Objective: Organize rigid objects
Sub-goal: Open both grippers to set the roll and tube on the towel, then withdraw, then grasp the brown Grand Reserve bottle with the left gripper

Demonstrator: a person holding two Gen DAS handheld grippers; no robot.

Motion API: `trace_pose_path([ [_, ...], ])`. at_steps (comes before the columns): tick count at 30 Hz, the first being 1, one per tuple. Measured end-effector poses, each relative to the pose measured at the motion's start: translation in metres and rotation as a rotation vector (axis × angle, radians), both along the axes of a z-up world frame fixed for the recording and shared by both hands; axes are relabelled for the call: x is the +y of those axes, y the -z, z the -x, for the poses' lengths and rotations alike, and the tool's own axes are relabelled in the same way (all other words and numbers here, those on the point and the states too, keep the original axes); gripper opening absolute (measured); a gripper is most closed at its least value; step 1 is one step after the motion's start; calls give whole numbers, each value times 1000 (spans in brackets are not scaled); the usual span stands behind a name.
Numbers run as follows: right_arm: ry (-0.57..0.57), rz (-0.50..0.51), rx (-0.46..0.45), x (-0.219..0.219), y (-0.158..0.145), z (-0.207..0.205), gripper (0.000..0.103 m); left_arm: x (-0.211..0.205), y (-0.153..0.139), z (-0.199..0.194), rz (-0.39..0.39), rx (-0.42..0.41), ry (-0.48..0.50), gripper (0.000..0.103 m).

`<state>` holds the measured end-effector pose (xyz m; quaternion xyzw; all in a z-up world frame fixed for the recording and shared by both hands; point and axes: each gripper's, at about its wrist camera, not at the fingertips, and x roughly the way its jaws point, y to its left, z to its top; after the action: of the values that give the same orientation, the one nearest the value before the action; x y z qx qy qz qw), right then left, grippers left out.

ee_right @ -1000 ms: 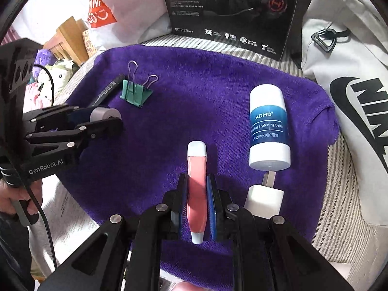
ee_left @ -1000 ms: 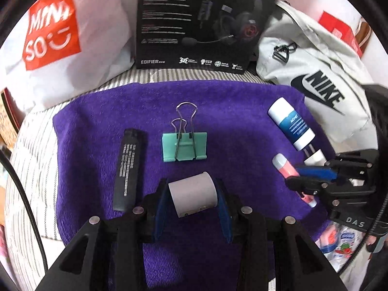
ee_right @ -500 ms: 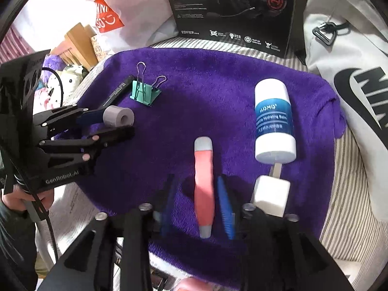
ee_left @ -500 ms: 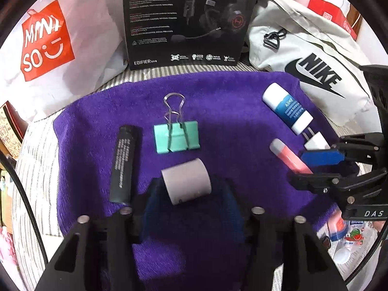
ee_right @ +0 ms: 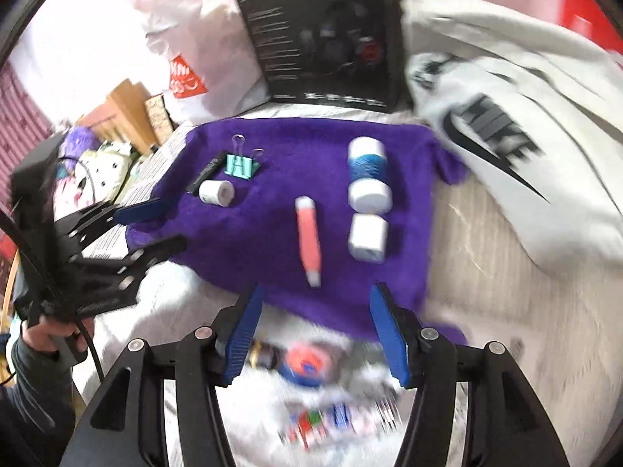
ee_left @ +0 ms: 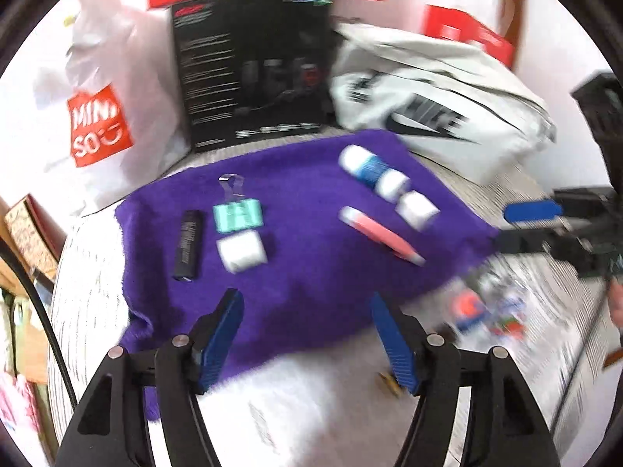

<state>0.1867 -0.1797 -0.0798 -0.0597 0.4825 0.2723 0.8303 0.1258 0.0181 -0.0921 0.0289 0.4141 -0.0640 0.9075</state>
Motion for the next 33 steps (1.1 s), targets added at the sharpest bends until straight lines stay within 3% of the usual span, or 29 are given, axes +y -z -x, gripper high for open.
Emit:
trace_pose_path([
  [5,83,11,32,-36,11,29,58,-32,12,19,-7,40,44,67],
  [11,152,31,33,-69,21,75,58,-59,35,32,-80,68,108,67],
  [22,208,13,95,-96,42,114,59,-75,58,15,-178,102,196,66],
  [25,208,25,105,-95,47,113,59,-80,58,10,-163,112,222,58],
  [29,202,31,110,-89,51,109,59,-75,57,12,-74,153,210,29],
  [33,191,17,112,-80,52,105,59,-59,56,26,-53,157,134,26],
])
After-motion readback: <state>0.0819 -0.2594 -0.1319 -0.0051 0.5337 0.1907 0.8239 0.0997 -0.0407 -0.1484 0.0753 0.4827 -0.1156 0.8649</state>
